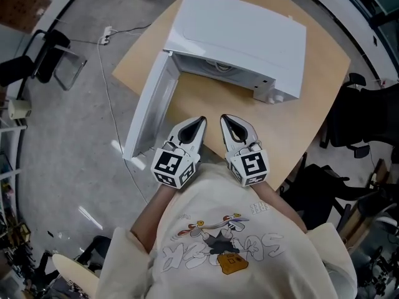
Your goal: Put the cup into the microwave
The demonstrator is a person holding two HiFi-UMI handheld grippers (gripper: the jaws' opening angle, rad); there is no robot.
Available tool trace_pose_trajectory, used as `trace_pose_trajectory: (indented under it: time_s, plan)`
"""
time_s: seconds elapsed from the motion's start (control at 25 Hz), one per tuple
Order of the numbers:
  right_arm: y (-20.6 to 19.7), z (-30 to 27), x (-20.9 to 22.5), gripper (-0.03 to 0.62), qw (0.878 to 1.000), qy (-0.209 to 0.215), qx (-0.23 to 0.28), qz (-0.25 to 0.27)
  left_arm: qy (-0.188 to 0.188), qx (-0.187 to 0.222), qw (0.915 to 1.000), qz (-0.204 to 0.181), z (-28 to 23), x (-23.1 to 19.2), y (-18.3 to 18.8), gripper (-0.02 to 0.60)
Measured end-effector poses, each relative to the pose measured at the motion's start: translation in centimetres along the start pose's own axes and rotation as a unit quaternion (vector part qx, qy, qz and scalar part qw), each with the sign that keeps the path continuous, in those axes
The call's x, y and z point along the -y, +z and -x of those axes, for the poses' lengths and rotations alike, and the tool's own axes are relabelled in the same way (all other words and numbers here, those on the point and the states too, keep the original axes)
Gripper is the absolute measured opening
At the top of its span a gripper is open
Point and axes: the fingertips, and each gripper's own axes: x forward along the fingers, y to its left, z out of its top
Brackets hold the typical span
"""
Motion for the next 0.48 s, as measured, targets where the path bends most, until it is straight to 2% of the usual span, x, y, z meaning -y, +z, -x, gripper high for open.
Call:
trace_pose_trajectory:
  time_s: [0.48]
  plan:
    - [0.26,1.05,-0.06,0.005,1.0,-0.016,0.006,0.002,-0.02,-0.001,0.9998,0.003,-0.2,0.85,-0.09,0.003]
